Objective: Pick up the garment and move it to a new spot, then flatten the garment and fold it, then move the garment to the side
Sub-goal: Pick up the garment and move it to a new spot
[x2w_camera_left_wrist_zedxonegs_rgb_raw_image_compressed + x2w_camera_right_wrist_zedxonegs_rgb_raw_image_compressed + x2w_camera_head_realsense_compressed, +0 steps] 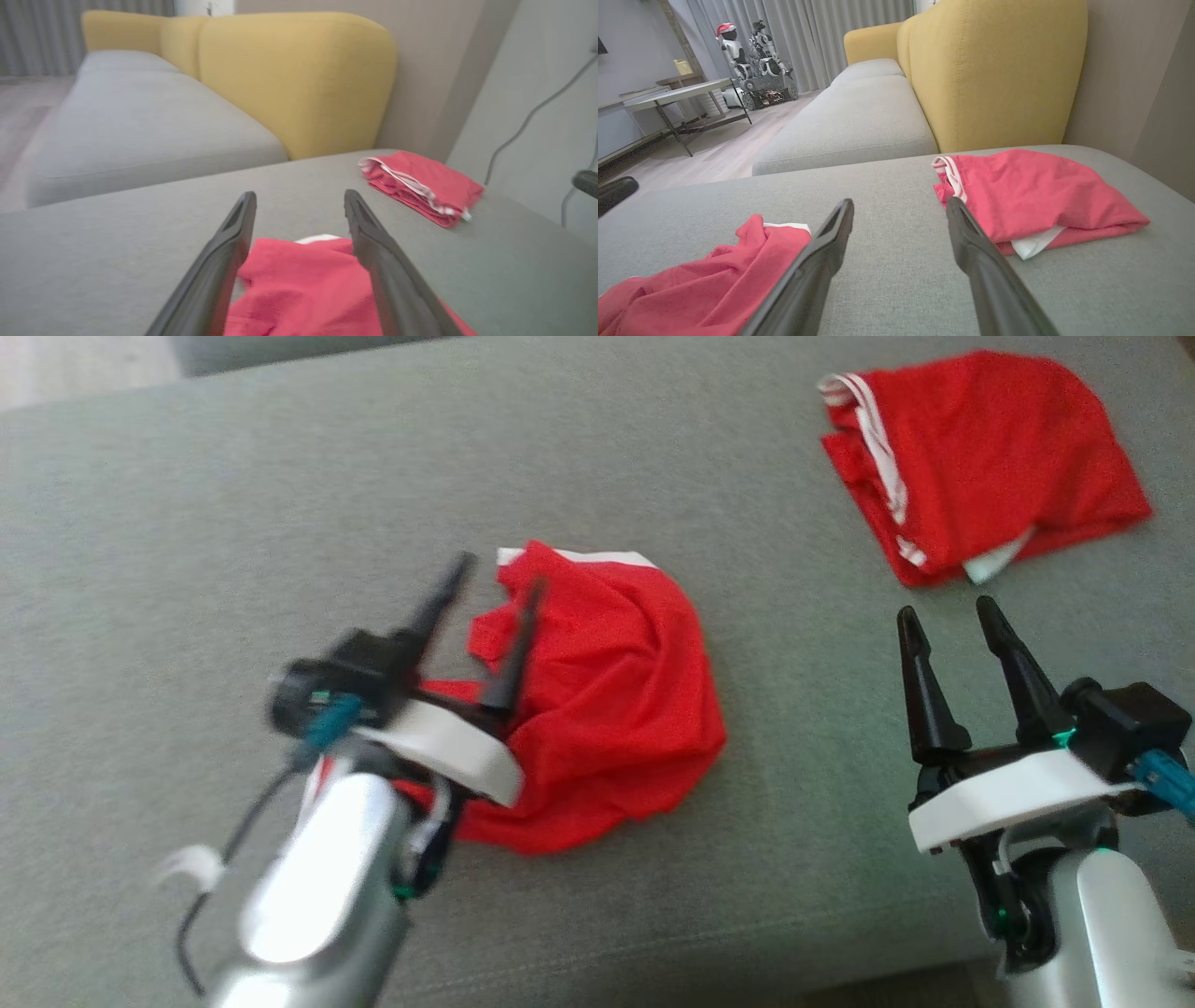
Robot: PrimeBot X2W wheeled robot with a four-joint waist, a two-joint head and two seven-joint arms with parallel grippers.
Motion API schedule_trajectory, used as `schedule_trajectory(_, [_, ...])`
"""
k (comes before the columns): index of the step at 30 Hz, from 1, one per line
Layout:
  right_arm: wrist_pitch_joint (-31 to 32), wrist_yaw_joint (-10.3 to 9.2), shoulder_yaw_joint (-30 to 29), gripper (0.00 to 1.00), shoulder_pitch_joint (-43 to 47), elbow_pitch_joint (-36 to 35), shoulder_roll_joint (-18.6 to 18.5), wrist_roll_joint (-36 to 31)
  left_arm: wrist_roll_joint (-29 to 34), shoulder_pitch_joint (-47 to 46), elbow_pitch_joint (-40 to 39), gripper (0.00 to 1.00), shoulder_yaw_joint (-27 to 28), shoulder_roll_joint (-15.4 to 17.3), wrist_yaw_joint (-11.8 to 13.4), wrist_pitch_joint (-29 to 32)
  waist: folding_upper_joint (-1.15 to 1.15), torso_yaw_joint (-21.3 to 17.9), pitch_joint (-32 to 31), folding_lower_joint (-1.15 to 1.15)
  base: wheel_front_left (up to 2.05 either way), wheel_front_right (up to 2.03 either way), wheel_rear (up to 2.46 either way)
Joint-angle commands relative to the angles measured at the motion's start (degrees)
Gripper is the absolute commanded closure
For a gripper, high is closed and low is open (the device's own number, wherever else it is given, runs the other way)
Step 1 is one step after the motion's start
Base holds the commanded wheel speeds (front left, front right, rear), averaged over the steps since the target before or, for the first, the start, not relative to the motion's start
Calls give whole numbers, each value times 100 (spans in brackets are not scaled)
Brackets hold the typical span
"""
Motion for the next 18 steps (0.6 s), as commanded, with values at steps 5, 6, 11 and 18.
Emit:
schedule_trajectory(5, [68, -5, 86, 0, -81, -222, -13, -86, -160, 196, -522, 0, 821, 528, 409, -75, 0, 506, -369, 0, 0, 0, 0])
schedule_trajectory(6, [84, -5, 74, 0, -66, -228, -13, -98, -178, 254, -572, 0, 915, 610, 457, -79, 0, 556, -397, 0, 0, 0, 0])
schedule_trajectory(11, [165, -5, 53, 0, 6, -242, -19, -113, -309, 606, -717, 0, 1302, 1039, 568, -73, 0, 730, -550, 0, 0, 0, 0])
schedule_trajectory(18, [252, -5, 20, 0, 122, -258, -64, -114, -572, 1028, -983, 0, 1650, 1465, 535, 91, 0, 842, -754, 0, 0, 0, 0])
